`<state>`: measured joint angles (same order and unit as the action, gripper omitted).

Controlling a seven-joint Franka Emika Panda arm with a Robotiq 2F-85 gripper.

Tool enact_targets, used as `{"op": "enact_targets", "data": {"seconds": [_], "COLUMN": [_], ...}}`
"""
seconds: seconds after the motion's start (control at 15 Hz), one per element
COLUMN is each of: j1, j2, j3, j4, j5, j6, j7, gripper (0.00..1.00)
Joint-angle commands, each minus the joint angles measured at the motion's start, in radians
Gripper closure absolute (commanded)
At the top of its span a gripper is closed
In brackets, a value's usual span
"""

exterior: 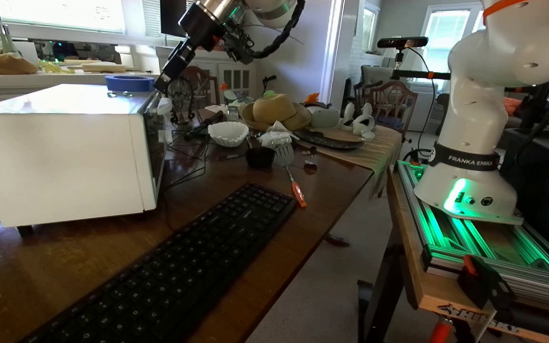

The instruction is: Open the oven door.

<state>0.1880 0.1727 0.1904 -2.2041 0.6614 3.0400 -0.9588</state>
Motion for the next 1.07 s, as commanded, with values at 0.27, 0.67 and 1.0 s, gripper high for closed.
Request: {"op": "enact_targets", "data": {"seconds": [0.27,0.67,1.0], "j1": [-0.043,-0.065,-0.079], "j2": [0.023,0.038,0.034], "j3": [0.043,0.065,0.076], "j4": [0.002,0.005,-0.004], "j5": [0.085,0.127,0.147], "j6": [0.008,-0.005,-0.020], "j7": [-0.090,-0.132,-0.144], "gripper": [1.00,1.00,1.00]}}
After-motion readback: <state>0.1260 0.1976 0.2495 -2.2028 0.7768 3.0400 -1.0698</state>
